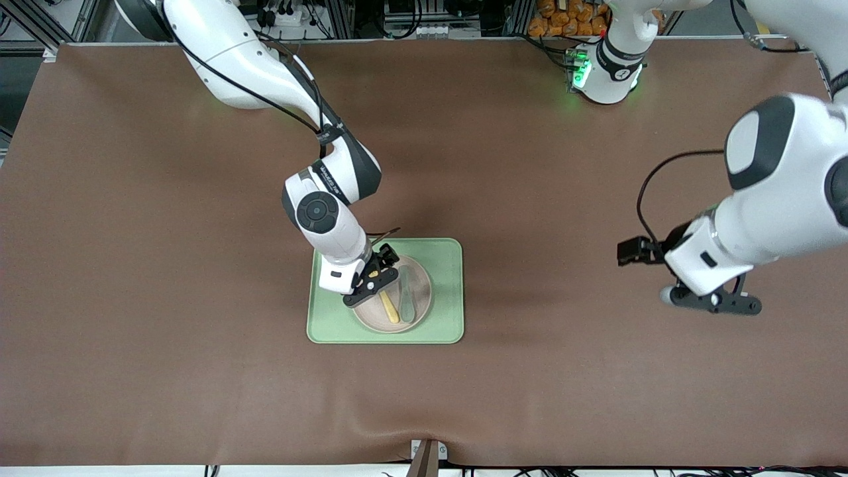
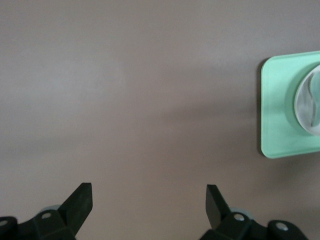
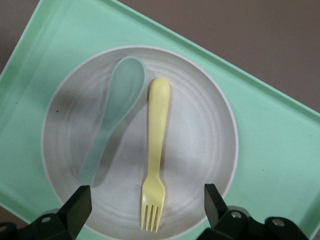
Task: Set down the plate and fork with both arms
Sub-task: 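Withdraw the left gripper while the right gripper lowers over the fork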
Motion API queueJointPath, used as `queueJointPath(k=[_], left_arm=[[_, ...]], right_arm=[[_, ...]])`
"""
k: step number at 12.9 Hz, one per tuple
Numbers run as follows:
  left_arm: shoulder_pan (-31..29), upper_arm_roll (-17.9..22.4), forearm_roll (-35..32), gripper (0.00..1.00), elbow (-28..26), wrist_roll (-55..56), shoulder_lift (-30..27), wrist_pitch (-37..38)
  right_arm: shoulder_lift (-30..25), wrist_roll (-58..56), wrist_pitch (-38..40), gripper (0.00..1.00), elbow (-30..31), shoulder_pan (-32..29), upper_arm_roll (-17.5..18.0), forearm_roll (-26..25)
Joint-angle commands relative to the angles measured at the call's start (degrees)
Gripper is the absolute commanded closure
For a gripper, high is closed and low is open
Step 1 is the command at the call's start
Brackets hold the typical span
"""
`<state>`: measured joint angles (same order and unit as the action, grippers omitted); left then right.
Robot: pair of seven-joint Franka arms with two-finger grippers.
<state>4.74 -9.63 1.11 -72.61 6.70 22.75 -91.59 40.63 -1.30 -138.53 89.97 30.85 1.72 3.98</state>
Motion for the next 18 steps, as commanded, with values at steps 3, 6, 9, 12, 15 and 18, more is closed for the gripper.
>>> queueJointPath(k=[3,6,9,12,15,18], left_arm=[[0.89,3.04,-1.19,0.00,-19.63,0.77,-18.40,-0.86],[0.45,3.04,-1.11,0.00,-28.17,0.77,-26.16,-2.27],[0.54,3.21,-1.19,0.00,-31.01,0.77,-28.65,-5.25],[0.71,5.84,-2.77,0.00,-25.14,0.60,-24.79,-6.05],[0.89,6.91,-4.89,0.00,-23.01,-0.11,-23.89,-6.14],[0.89,6.99,-5.06,0.00,-21.79,-0.19,-23.81,-6.14]], right_arm=[[1.74,0.86,-1.92,0.00,-1.46,0.97,-0.58,-1.08],[1.82,0.86,-1.92,0.00,-1.37,0.97,-0.66,-1.16],[2.61,0.77,-2.27,0.00,-1.37,0.27,-0.67,-3.62],[3.32,0.51,-5.52,0.00,-1.29,0.26,-0.67,-3.71],[3.49,0.60,-5.61,0.00,-1.20,0.35,-0.67,-3.71],[3.76,0.68,-5.61,0.17,-1.20,0.53,-0.67,-3.71]])
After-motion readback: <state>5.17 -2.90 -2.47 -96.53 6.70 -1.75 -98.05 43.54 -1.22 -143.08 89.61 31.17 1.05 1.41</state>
